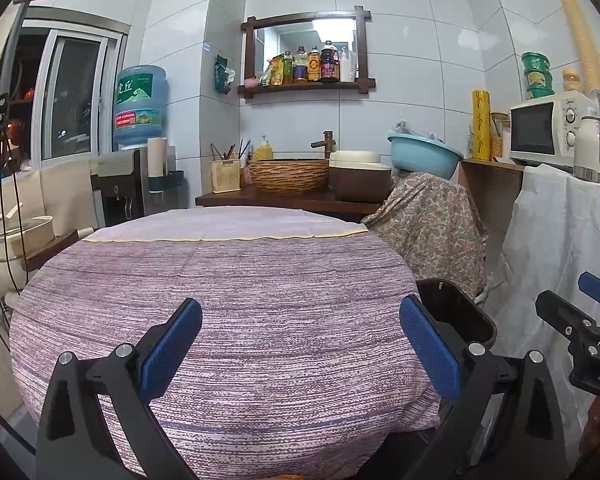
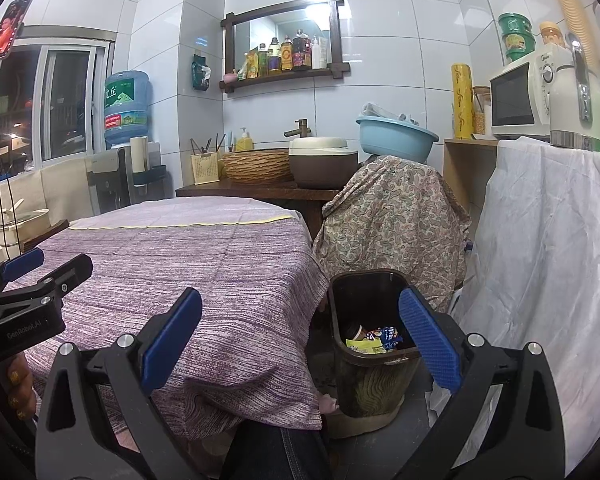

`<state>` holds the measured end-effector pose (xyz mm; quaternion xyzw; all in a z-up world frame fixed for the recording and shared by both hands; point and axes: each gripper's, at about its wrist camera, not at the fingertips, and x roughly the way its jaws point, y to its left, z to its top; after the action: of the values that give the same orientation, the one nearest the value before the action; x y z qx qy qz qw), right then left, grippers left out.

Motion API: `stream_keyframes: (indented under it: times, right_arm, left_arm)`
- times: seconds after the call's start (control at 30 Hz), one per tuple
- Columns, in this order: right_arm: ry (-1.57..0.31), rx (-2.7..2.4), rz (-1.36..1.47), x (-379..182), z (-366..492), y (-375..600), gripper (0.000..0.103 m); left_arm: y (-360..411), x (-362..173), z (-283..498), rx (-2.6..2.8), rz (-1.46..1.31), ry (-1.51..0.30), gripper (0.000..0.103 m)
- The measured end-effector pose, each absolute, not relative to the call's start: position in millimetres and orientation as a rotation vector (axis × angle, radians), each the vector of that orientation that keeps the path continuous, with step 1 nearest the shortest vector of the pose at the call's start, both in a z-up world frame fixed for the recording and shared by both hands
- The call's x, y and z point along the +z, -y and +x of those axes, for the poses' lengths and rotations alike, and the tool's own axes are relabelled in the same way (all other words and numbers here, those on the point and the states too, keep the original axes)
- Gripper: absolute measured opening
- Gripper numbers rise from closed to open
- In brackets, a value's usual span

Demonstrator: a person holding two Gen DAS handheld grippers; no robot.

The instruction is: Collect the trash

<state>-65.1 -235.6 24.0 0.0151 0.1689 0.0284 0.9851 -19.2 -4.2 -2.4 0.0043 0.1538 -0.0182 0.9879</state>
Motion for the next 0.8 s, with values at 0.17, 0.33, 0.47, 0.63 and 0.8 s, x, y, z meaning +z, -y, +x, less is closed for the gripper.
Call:
stream_keyframes:
  times: [0.17,0.33,0.47,0.63,0.8]
  right_arm:
    - [-0.344,0.060,0.031,21.4,-65.5,234.9,0.097]
    - [-0.345,0.060,0.031,21.6,-65.3,234.7,0.097]
    - [-0.346,0.061,0.032,21.5,-64.8,234.9,0.097]
    - [-0.346,0.060,0.031,20.9,-65.2,234.6,0.097]
    - [-0.347,0.062,0.031,20.2,-65.7,234.1,0.097]
  left_arm:
    - [4.8,-3.4,-19.8,-0.036,0.008,-0.310,0.098]
    - [5.1,-3.2,-19.6,-0.036,0.008,-0.311,0.098]
    - [5.4,-3.2,-20.1,-0.039,0.006,-0.309,0.098]
    - [5.0,-4.1,-19.3,-0.040,0.005,-0.309,0.098]
    - [3.7,-5.3,-19.2,-0.036,0.005,-0.311,0.098]
